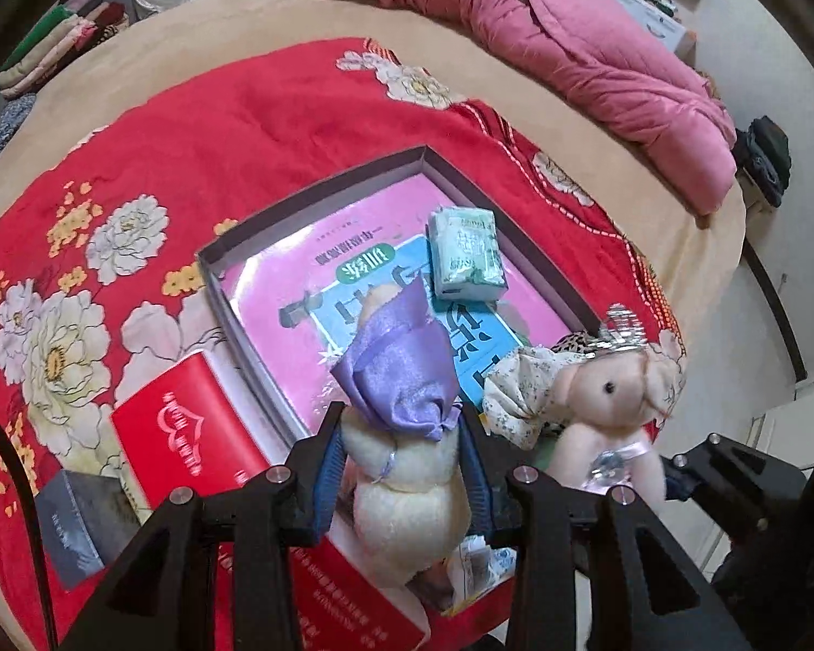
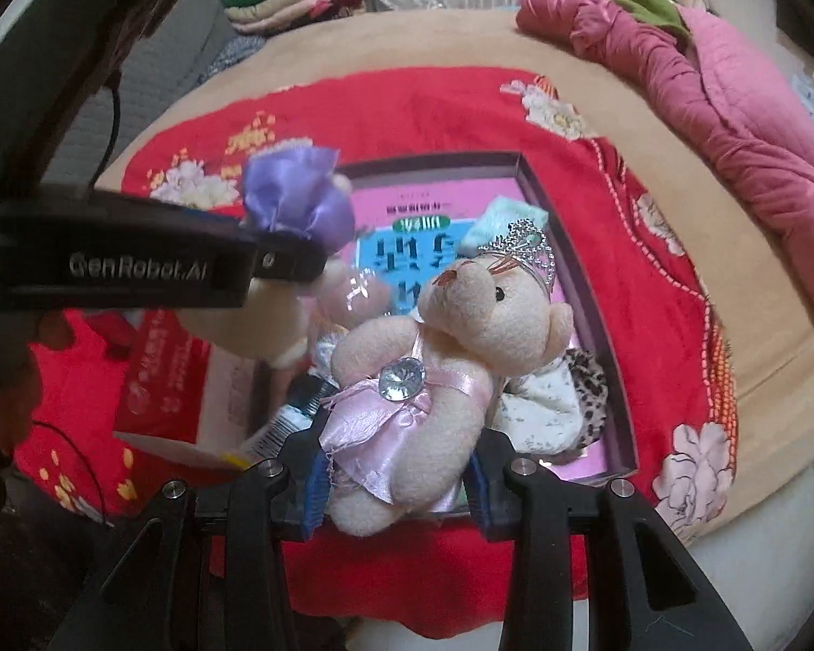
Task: Organize soft objects
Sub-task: 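Carry both teddy bears with both tools over the tray, then lower both teddy bears into the tray and open both tools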
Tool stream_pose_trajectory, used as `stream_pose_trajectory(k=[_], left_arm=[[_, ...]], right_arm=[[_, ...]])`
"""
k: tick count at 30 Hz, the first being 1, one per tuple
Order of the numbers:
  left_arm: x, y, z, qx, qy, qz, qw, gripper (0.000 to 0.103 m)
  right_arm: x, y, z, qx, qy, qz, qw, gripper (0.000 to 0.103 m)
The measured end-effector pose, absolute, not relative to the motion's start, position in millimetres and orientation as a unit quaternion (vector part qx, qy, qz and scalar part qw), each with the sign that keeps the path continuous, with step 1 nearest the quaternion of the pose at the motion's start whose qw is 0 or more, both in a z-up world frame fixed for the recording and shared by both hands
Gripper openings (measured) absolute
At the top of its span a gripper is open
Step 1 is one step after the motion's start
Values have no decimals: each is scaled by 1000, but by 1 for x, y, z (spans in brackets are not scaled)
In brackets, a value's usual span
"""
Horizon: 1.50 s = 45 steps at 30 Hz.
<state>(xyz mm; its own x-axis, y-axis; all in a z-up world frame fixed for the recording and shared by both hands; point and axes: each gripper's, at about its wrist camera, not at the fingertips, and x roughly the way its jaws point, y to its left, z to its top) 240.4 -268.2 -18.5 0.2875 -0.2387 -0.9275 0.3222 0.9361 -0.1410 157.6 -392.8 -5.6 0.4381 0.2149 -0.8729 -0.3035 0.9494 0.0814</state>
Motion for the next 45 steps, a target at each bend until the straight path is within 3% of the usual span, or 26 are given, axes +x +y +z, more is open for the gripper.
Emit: stream_pose_trajectory(k=[8,10,12,17,21,26,29,37,43,45], left_arm=[[243,-275,-35,36,581,-181,793,41],[243,-276,-36,36,581,-184,792,41],[243,-277,-36,38,579,-184,793,41],[239,-281,-37,47,577,-187,794,43],[235,-280,-36,51,575,-187,795,52],[231,-276,-36,50,575,-185,795,55],[228,-275,-37,48,578,-188,793,66],[218,-270,-33,45,571,-196,796,69],[205,-256,-12,29,548,-193,813,77],[200,-251,-3,25,539,-191,820,84]], right_arm=[[161,-392,-28,-36,517,155,841,49],[156,-394,-25,-37,509,154,846,63],[154,-396,-21,-30,503,156,849,69],[146,-408,-7,-19,495,133,858,70],[138,-417,8,-11,484,118,867,74],[128,-418,25,-13,472,105,875,74],[123,-418,31,-12,467,99,879,74],[110,-422,53,4,449,85,889,74],[100,-423,70,11,432,62,900,74],[97,-424,76,16,425,51,904,74]])
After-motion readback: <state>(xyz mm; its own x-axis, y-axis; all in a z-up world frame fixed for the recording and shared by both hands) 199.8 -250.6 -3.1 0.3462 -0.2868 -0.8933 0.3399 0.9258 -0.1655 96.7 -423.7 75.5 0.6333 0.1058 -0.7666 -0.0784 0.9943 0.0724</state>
